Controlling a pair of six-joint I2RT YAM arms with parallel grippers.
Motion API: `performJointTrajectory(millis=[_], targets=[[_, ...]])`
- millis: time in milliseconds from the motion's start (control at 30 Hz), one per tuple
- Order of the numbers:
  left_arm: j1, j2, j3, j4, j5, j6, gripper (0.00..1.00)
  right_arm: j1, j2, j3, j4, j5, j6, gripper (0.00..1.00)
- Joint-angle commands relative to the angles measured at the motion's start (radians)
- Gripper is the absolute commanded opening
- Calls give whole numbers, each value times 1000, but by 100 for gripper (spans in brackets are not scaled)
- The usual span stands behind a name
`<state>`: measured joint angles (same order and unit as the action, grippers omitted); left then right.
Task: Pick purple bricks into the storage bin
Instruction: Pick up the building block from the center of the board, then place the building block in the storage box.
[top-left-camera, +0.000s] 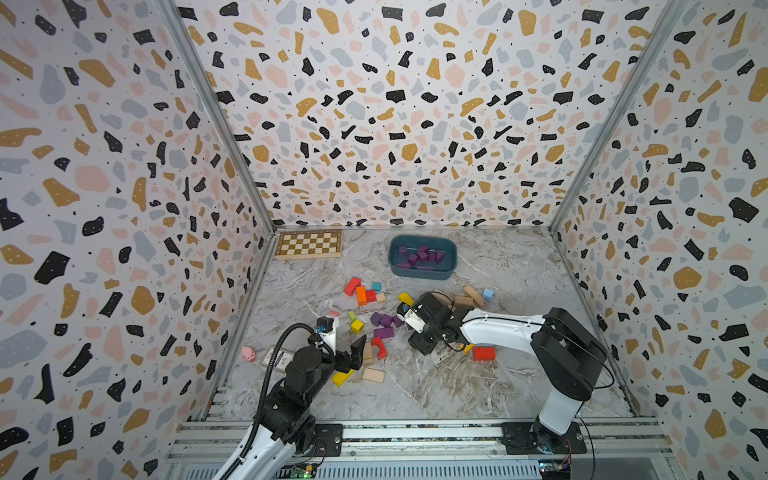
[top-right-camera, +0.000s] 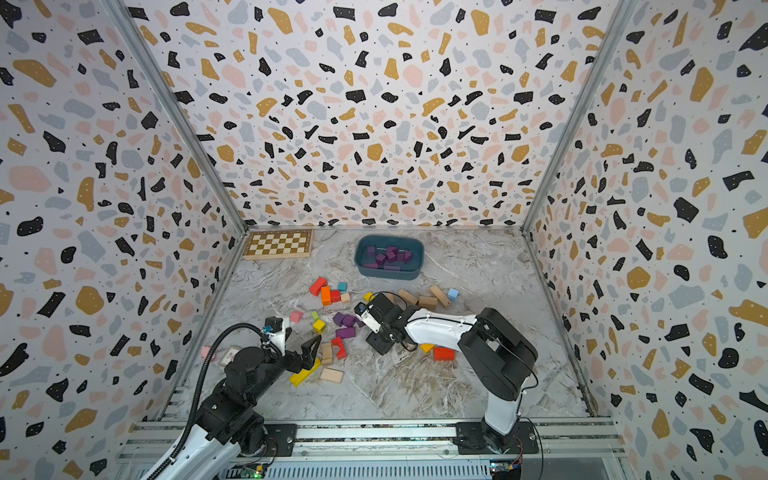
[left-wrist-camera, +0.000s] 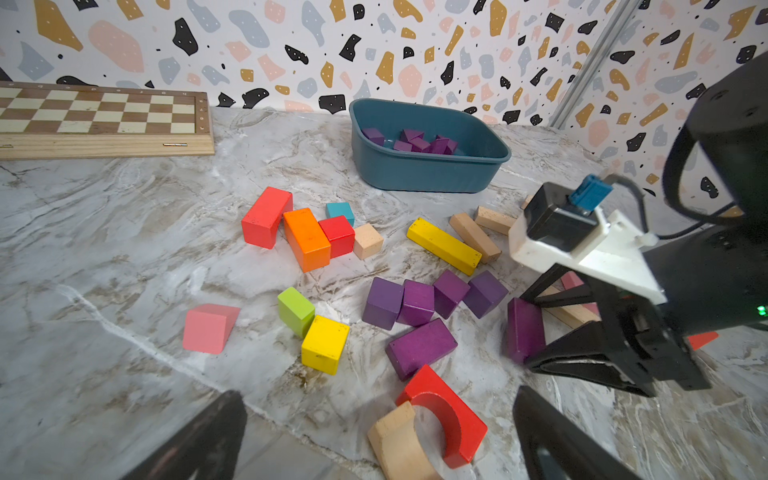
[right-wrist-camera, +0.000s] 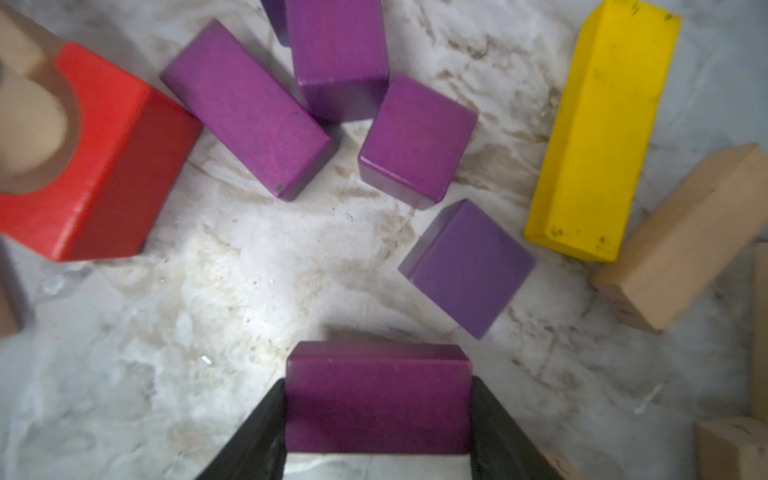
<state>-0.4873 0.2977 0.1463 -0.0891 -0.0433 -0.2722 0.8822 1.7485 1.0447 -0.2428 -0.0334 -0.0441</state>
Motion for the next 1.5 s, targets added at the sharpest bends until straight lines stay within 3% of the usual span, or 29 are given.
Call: performJointTrajectory(millis=[0, 333, 567, 700, 1033, 1233, 1467], targets=[[-2, -4, 8, 26, -1, 18, 99, -23, -93, 32, -48, -21, -59, 42], [-2, -18, 6, 20, -3, 17, 99, -208, -122, 181, -15, -50, -261, 38], [-2, -23, 4, 20, -2, 17, 99, -399, -16, 410, -40, -311, -486, 41], [-2, -23, 4, 21, -3, 18, 99, -465, 118, 617, -199, -439, -676, 41], [-2, -19, 4, 22, -5, 16, 99, -539, 480, 1138, -533, -352, -878, 41], [-2, -13, 4, 25, -6, 16, 99, -557, 487, 1123, -535, -318, -990, 43], [-2, -7, 5, 28, -4, 15, 99, -561, 482, 1061, -531, -304, -1033, 46]])
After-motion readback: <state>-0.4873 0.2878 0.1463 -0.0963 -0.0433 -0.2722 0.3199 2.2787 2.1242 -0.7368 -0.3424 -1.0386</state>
